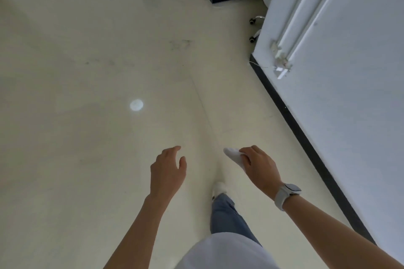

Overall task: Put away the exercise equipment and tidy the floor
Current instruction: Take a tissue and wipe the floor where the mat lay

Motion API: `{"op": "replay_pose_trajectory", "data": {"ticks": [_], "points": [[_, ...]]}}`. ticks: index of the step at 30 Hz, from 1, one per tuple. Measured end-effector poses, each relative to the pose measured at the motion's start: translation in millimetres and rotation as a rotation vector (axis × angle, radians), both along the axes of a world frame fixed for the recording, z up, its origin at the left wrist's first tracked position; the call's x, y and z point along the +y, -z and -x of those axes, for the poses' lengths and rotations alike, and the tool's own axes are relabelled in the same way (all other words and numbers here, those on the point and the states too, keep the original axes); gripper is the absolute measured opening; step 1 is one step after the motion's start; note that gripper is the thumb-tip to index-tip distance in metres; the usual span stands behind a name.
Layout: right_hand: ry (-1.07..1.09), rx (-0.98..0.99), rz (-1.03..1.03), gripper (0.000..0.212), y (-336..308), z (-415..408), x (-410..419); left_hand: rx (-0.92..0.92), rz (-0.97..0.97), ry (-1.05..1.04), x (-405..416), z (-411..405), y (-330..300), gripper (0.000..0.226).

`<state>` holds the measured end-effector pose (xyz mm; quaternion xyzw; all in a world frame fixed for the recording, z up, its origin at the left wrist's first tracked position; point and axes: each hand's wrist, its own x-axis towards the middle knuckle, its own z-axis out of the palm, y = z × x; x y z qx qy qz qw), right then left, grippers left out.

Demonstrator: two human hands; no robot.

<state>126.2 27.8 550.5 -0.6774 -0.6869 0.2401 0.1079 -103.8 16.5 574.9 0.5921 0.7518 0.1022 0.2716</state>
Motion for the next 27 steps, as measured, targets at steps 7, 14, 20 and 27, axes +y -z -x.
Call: {"op": "replay_pose_trajectory", "data": {"ticks": [7, 14, 20, 27], "points": [[-0.023, 0.052, 0.035, 0.022, 22.5, 75.1, 189.5, 0.018, 0.065, -0.125, 158.4, 75.4, 21.8, 0.040], [-0.076, 0.108, 0.071, 0.017, -0.4, 161.6, 397.5, 0.085, 0.055, -0.165, 357.7, 149.9, -7.7, 0.040], [-0.420, -0.060, -0.114, 0.009, -16.8, 235.9, 554.8, 0.068, 0.018, -0.286, 483.8, 224.2, -21.2, 0.039], [-0.567, -0.209, -0.211, 0.019, -24.0, 339.9, 761.1, 0.061, -0.033, -0.265, 686.8, 321.7, -9.7, 0.040]]}}
